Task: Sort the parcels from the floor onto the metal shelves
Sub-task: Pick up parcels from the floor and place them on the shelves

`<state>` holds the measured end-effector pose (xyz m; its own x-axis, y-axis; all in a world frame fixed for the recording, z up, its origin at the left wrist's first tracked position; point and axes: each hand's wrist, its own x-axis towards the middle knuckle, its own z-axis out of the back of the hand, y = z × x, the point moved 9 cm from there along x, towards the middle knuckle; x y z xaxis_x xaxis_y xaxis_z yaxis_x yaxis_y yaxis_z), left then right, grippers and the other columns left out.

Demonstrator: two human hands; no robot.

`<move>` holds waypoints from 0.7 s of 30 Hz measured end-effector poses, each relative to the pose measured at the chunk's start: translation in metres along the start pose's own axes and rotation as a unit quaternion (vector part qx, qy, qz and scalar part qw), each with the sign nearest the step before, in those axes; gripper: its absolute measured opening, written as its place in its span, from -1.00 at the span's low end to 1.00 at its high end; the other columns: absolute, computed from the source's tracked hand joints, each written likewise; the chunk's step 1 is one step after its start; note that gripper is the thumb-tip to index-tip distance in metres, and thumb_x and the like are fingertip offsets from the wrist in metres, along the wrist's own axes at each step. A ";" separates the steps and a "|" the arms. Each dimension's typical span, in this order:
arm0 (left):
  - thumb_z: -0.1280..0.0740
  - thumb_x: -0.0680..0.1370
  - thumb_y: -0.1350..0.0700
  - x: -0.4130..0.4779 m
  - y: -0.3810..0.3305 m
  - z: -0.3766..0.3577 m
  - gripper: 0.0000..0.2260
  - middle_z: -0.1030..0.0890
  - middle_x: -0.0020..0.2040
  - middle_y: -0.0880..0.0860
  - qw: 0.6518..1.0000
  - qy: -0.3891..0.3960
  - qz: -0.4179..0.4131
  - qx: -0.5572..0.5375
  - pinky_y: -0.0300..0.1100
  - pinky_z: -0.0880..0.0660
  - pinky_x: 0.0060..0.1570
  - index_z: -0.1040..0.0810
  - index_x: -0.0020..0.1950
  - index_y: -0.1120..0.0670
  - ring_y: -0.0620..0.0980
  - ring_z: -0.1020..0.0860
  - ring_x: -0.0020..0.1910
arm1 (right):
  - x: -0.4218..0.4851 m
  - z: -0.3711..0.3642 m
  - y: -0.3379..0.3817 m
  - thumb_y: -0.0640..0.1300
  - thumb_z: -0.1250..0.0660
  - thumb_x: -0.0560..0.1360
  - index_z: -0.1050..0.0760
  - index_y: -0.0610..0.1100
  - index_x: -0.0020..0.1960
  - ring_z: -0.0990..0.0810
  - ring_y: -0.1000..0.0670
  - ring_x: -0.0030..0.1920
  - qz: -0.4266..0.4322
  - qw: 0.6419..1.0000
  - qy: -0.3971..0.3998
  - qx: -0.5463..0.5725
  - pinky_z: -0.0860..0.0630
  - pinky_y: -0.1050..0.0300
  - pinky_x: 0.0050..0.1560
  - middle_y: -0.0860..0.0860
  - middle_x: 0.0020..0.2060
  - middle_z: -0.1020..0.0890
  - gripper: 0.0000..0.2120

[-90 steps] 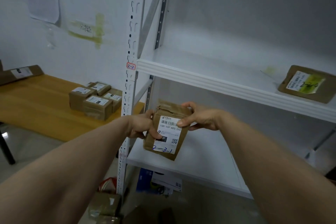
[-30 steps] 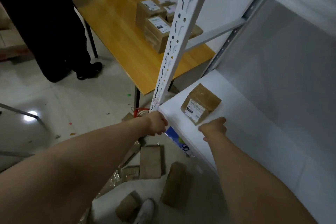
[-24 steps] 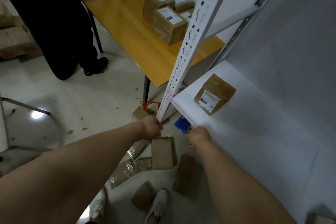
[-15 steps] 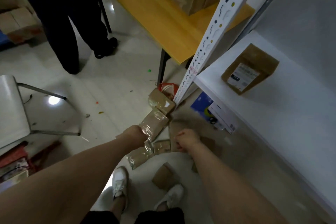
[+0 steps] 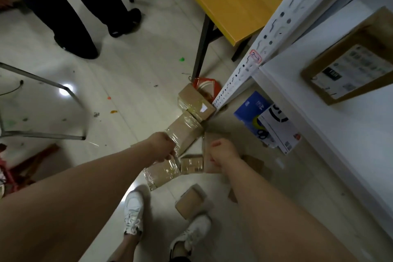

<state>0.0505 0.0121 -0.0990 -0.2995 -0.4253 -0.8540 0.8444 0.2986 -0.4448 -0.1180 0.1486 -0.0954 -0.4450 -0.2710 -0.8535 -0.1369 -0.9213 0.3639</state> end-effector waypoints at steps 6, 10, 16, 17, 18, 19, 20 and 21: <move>-0.24 0.61 0.26 0.072 -0.041 -0.014 -0.90 -0.65 -0.11 0.16 0.998 0.025 -0.045 -0.029 -0.18 -0.47 -0.33 -0.55 0.04 0.17 0.03 -0.55 -0.29 | 0.084 0.005 0.036 -0.10 -0.42 0.52 -0.40 -0.03 0.32 -0.51 0.11 -0.07 0.099 0.990 -0.039 -0.087 -0.46 0.17 -0.16 0.06 0.02 -0.55 -0.60; -0.22 0.63 0.25 0.133 -0.033 -0.022 -0.87 -0.66 -0.05 0.17 0.998 0.018 -0.041 -0.038 -0.20 -0.46 -0.33 -0.55 0.10 0.17 -0.01 -0.55 -0.29 | 0.152 -0.008 0.061 0.00 -0.52 0.43 -0.16 0.04 0.56 -0.35 -0.18 0.44 0.175 0.954 -0.108 -0.220 -0.46 -0.17 0.33 -0.10 0.46 -0.31 -0.18; -0.25 0.62 0.26 0.218 0.016 -0.015 -0.88 -0.66 -0.10 0.15 0.997 -0.009 -0.008 -0.081 -0.21 -0.49 -0.34 -0.57 0.08 0.19 0.00 -0.58 -0.29 | 0.264 -0.041 0.087 0.02 -0.57 0.37 0.18 0.12 0.61 0.12 -0.26 0.60 0.205 0.908 -0.148 -0.333 0.01 -0.23 0.55 -0.18 0.61 0.09 0.13; -0.25 0.62 0.25 0.228 0.025 -0.013 -0.88 -0.67 -0.09 0.15 0.996 -0.013 -0.004 -0.084 -0.21 -0.50 -0.33 -0.57 0.08 0.18 0.00 -0.58 -0.28 | 0.280 -0.047 0.089 0.04 -0.57 0.38 0.23 0.11 0.61 0.14 -0.27 0.60 0.201 0.901 -0.150 -0.354 0.06 -0.23 0.55 -0.20 0.61 0.13 0.15; -0.26 0.62 0.24 0.236 0.034 -0.012 -0.89 -0.67 -0.09 0.15 0.996 -0.016 0.002 -0.086 -0.22 -0.50 -0.32 -0.57 0.07 0.17 0.00 -0.58 -0.27 | 0.292 -0.052 0.090 0.05 -0.55 0.39 0.28 0.10 0.61 0.14 -0.28 0.60 0.196 0.894 -0.152 -0.373 0.08 -0.23 0.55 -0.21 0.61 0.15 0.16; -0.26 0.62 0.23 0.243 0.043 -0.010 -0.90 -0.67 -0.08 0.15 0.996 -0.018 0.008 -0.086 -0.22 -0.50 -0.32 -0.57 0.06 0.16 0.00 -0.59 -0.25 | 0.303 -0.055 0.090 0.05 -0.54 0.40 0.31 0.08 0.61 0.11 -0.29 0.60 0.191 0.889 -0.157 -0.386 0.08 -0.24 0.55 -0.22 0.61 0.15 0.17; -0.26 0.62 0.22 0.248 0.051 -0.010 -0.90 -0.67 -0.08 0.14 0.996 -0.020 0.015 -0.087 -0.21 -0.51 -0.31 -0.57 0.05 0.15 0.00 -0.59 -0.24 | 0.311 -0.057 0.090 0.04 -0.54 0.41 0.33 0.08 0.61 0.06 -0.30 0.59 0.190 0.884 -0.167 -0.393 0.05 -0.25 0.54 -0.23 0.61 0.12 0.16; -0.26 0.62 0.22 0.252 0.058 -0.009 -0.90 -0.67 -0.08 0.14 0.996 -0.020 0.020 -0.089 -0.21 -0.51 -0.30 -0.57 0.05 0.15 0.00 -0.59 -0.24 | 0.315 -0.058 0.091 0.03 -0.53 0.42 0.31 0.07 0.61 -0.01 -0.31 0.57 0.193 0.878 -0.184 -0.398 -0.01 -0.25 0.53 -0.23 0.61 0.06 0.15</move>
<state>0.0195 -0.0699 -0.3428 -0.2456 -0.4432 -0.8621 0.7620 0.4615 -0.4543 -0.2195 -0.0371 -0.3530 -0.5982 -0.6329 -0.4914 0.6835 -0.7232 0.0994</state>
